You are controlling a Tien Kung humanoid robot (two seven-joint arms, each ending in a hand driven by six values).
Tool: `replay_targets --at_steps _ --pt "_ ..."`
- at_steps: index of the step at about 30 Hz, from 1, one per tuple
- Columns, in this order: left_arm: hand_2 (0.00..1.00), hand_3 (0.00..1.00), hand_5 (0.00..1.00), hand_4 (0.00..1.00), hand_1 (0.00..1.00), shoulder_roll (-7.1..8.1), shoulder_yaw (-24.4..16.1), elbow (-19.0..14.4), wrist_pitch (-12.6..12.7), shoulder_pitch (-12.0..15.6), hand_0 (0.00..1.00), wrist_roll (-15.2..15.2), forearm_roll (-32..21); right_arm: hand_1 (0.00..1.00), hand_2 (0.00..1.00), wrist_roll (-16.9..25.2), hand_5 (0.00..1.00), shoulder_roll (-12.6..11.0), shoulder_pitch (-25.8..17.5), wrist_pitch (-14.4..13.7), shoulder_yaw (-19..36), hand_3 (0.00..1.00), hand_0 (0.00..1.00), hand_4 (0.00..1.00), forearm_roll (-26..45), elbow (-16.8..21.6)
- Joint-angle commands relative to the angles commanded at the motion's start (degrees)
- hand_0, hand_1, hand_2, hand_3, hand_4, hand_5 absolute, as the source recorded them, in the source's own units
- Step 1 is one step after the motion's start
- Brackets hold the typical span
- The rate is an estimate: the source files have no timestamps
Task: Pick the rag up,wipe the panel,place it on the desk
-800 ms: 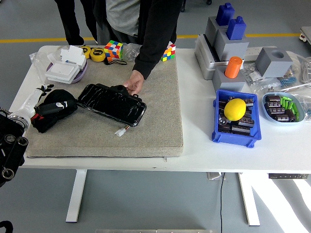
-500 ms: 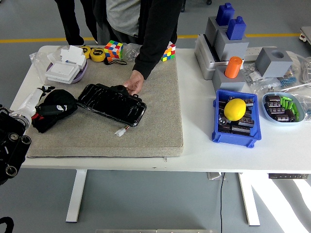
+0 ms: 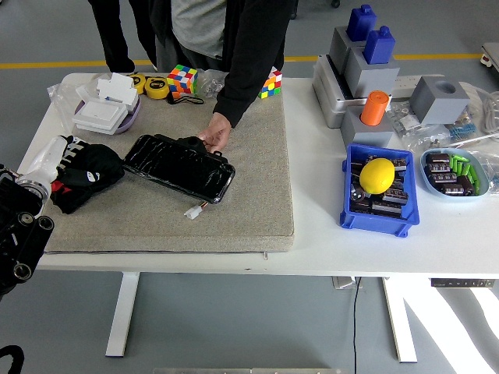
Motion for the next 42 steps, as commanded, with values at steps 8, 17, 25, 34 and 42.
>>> replay_targets --at_steps 8,17,25,34,42 --pt "0.491 0.564 0.002 0.723 0.418 -0.08 -0.7 -2.3 1.1 0.6 0.270 -1.1 -0.8 0.567 0.485 0.1 0.378 0.1 -0.1 -0.1 0.0 0.522 0.590 0.904 0.0 0.0" --pt "0.467 0.560 0.002 0.731 0.398 -0.14 -2.9 -8.7 5.0 1.0 0.249 -2.8 -0.9 0.567 0.486 0.3 0.377 0.1 -0.1 -0.2 0.2 0.521 0.590 0.903 -0.2 0.0" --pt "0.452 0.557 0.002 0.748 0.387 -1.17 2.5 -9.7 6.2 0.0 0.241 -3.7 -2.2 0.567 0.485 0.4 0.377 0.1 -0.2 -0.2 -0.5 0.521 0.590 0.902 0.0 0.0" --pt "0.433 0.556 0.002 0.759 0.366 -2.66 4.4 -4.2 6.8 -1.7 0.238 -3.9 -2.0 0.566 0.484 0.4 0.377 -0.2 0.0 -0.2 -1.1 0.521 0.590 0.901 0.5 0.1" --pt "0.428 0.557 0.002 0.749 0.364 -2.93 5.5 -3.2 6.6 -1.8 0.239 -3.6 -1.8 0.566 0.483 0.4 0.374 -0.4 -0.2 -0.2 -1.4 0.521 0.590 0.900 0.6 0.1"
